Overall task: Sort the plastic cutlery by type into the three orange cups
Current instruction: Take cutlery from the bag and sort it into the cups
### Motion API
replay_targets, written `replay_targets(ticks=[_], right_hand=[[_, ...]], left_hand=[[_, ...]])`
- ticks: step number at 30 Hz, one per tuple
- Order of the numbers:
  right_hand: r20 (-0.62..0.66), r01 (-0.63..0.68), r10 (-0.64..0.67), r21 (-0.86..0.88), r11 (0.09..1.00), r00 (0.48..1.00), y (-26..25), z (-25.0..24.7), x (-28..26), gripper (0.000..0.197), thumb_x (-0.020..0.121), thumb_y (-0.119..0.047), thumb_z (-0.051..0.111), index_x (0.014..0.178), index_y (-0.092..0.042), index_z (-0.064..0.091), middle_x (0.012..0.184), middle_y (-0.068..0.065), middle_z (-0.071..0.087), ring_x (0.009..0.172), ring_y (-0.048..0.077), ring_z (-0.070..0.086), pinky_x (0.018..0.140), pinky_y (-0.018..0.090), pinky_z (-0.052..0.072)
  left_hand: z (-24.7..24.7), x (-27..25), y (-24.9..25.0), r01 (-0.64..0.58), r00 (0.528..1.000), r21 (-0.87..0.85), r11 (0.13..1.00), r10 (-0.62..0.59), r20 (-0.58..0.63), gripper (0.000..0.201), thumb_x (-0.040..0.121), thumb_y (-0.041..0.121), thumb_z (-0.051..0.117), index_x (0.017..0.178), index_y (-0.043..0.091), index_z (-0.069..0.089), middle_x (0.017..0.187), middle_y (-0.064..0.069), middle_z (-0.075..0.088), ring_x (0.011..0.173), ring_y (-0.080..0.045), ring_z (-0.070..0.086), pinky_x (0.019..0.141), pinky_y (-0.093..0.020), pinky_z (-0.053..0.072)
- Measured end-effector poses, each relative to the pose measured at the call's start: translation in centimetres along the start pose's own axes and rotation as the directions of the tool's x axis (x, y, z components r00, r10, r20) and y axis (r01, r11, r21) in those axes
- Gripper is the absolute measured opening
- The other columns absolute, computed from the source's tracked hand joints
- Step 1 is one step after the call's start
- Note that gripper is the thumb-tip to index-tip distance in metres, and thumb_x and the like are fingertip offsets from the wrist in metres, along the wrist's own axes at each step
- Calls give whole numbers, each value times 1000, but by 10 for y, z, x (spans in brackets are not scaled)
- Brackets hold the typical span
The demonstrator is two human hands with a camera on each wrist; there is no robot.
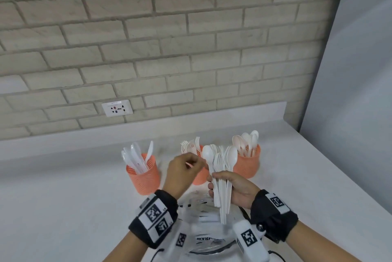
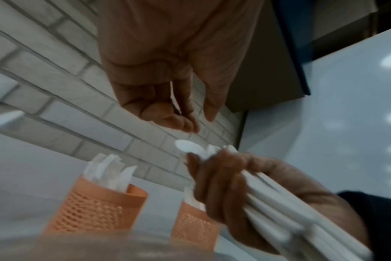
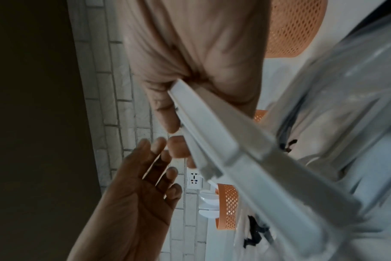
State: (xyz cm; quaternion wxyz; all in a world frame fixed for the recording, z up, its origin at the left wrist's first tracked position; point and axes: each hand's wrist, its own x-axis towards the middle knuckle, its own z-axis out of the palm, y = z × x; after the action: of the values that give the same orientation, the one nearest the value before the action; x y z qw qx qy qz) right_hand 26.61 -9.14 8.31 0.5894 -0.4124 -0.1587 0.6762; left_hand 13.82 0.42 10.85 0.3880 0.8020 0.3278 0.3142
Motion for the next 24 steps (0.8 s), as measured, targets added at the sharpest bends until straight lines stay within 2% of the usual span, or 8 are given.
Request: replay_targets(ticks=[2,5,9,12,16,20,22,24], right_hand=[[28,16,-16,26,1000,999,2,2,-3,6,89,-3,47,91,-3,53,68,5,55,54,14,57,57,27,54],[53,15,-16,17,1000,998,6,4,-9,14,90,-1,42,99,-2,53,65,4,56,54,13,56,57,26,52],[46,27,-26,-25,999,999,11,4,-18,33,87,0,42,78,-9,72,60,7,55,54,15,56,56,26,51],[23,22,-21,-44,999,1000,14,1,-22,38,89,1,39,69,-6,70,59,9,58,53,16,58,56,26,52],[23,16,-15,-35,999,1000,14,1,-27,14,86,-5,47,82,-3,60,65,6,59,56,15,57,57,27,51],[33,20,-21,8,1000,999,14,-4,-27,15,86,-14,50,95,-4,58,74,6,57,56,16,57,57,28,52],[19,23,-23,27,999,1000,14,-6,-27,17,88,-15,47,95,-3,57,70,6,58,55,17,56,56,29,53],[6,29,-29,43,999,1000,15,-5,-27,18,85,-15,49,92,-2,58,68,6,59,53,17,56,54,29,53]], left_hand=[[15,-8,5,24,1000,19,1000,-24,16,17,83,24,66,67,29,64,66,12,66,62,1,58,63,-14,45],[28,-15,11,84,996,32,996,-83,-24,10,81,30,67,73,26,63,67,11,63,66,-10,63,69,-29,53],[36,-19,17,155,986,107,982,-147,-79,14,79,33,67,85,23,59,73,11,56,75,-13,58,74,-29,48],[39,-20,20,206,979,153,966,-203,-34,18,78,32,67,87,22,56,75,9,55,80,-15,59,74,-27,45],[43,-19,20,277,961,6,961,-277,19,14,80,24,66,78,19,53,71,5,57,75,-20,61,78,-36,52],[44,-23,16,296,953,-178,939,-303,-18,15,86,22,60,79,19,46,73,-2,58,67,-27,61,79,-50,54],[44,-24,16,288,951,-218,932,-305,-49,16,89,23,56,80,20,43,76,-7,61,64,-28,61,77,-50,54],[43,-24,16,278,946,-274,921,-312,-88,16,92,23,51,81,19,40,76,-12,62,58,-27,59,67,-43,55]])
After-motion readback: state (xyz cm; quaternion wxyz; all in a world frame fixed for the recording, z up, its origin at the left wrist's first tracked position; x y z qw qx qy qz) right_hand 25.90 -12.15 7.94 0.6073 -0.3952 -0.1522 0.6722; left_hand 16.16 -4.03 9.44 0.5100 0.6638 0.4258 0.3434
